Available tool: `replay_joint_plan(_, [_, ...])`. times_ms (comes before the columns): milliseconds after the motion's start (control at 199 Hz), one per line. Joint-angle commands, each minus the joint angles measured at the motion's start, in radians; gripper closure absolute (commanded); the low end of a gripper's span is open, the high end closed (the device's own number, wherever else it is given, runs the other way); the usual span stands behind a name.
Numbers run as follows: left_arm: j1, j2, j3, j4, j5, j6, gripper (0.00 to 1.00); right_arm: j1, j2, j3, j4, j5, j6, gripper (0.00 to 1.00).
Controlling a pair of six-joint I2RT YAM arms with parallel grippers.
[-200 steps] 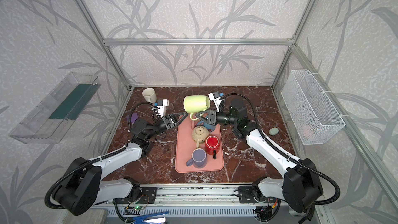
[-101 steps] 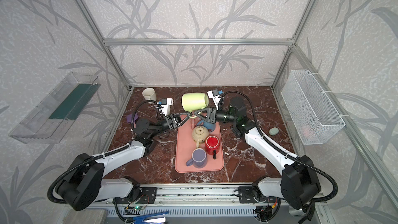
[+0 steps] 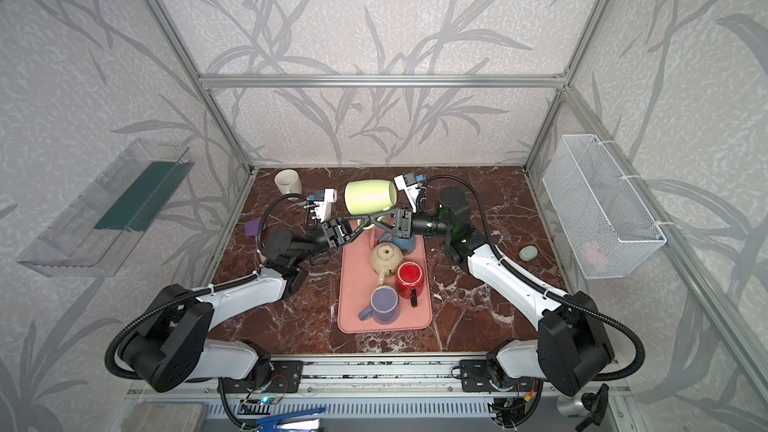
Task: Turn the mug right side up
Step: 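Close the left gripper on the green mug's rim beside the right gripper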
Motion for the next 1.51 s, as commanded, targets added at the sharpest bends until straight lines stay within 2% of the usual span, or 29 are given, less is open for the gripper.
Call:
replay_joint_plan(0, [-0.005, 0.000, 0.028, 0.053, 0.020, -0.019, 0.68, 0.010, -0.011, 0.004, 0.147, -0.026, -0.008, 1.00])
replay_joint_plan(181, [-0.005, 0.001, 0.014, 0.052, 0.009, -0.015, 0.83, 0.011, -0.008, -0.002, 0.154, -0.024, -0.008, 1.00])
replay_joint_plan(352, [-0.005, -0.001, 0.009, 0.045, 0.007, -0.008, 0.90, 0.011, -0.006, -0.007, 0.154, -0.023, -0.010, 1.00])
replay_joint_plan(432, [-0.005, -0.005, 0.008, 0.034, 0.006, 0.001, 1.00, 0.011, -0.006, -0.009, 0.153, -0.022, -0.014, 1.00])
replay_joint_plan(643, [-0.007, -0.046, -0.019, -0.024, -0.018, 0.055, 1.00, 0.010, -0.013, -0.013, 0.102, -0.012, -0.050, 1.00])
replay_joint_plan(834, [-0.005, -0.137, -0.040, -0.203, -0.055, 0.154, 1.00, 0.009, -0.016, -0.021, 0.023, 0.007, -0.106, 0.78])
replay_joint_plan(995, [-0.003, -0.206, -0.053, -0.320, -0.102, 0.211, 1.00, 0.009, -0.015, -0.030, -0.035, 0.028, -0.150, 0.65])
replay_joint_plan(1125, [-0.001, -0.253, -0.067, -0.389, -0.143, 0.241, 1.00, 0.009, -0.015, -0.037, -0.068, 0.043, -0.157, 0.58])
replay_joint_plan(1181, [0.000, -0.267, -0.072, -0.407, -0.157, 0.249, 1.00, 0.009, -0.014, -0.039, -0.081, 0.049, -0.194, 0.56])
replay_joint_plan(1502, [0.034, -0.362, -0.124, -0.535, -0.268, 0.266, 1.00, 0.009, -0.003, -0.072, -0.110, 0.080, -0.209, 0.53])
